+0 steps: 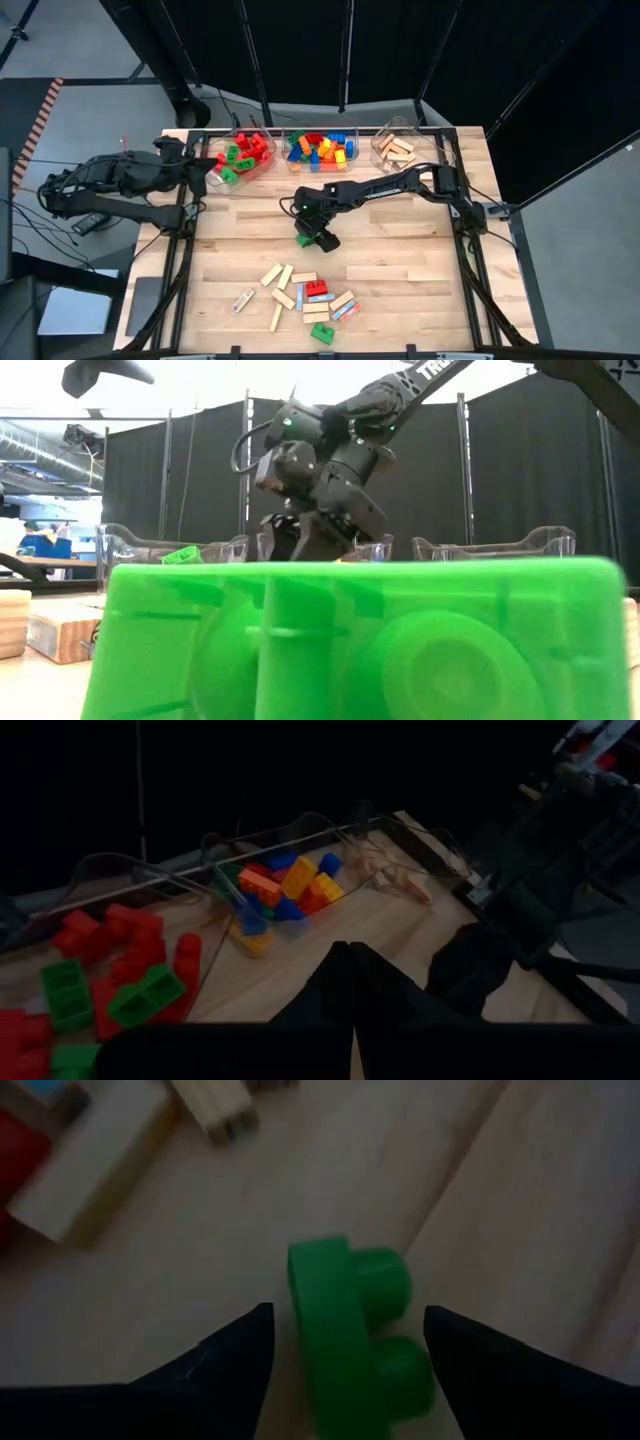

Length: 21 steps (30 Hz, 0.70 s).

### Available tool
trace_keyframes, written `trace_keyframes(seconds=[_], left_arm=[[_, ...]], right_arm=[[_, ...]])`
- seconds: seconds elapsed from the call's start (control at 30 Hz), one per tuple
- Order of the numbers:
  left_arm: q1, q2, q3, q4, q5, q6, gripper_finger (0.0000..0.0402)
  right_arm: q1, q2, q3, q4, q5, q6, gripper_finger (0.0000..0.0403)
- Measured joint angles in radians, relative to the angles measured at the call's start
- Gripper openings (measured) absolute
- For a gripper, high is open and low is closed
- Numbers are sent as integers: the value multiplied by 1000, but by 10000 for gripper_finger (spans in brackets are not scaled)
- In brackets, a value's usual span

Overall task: Sort blocks by size
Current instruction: Put the small green game piece into the left transparent bin

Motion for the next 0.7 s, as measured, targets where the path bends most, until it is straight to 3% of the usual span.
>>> trace_keyframes(seconds=[0.23, 0.4, 0.7], left_arm=[[0, -11, 0, -33, -51, 3, 2], [0, -11, -1, -33, -52, 17, 2], [0, -11, -1, -37, -53, 29, 2]], right_arm=[[2, 0, -55, 38, 62, -12, 239], [11, -1, -59, 60, 161, -10, 174], [11, -1, -3, 46, 230, 25, 173]])
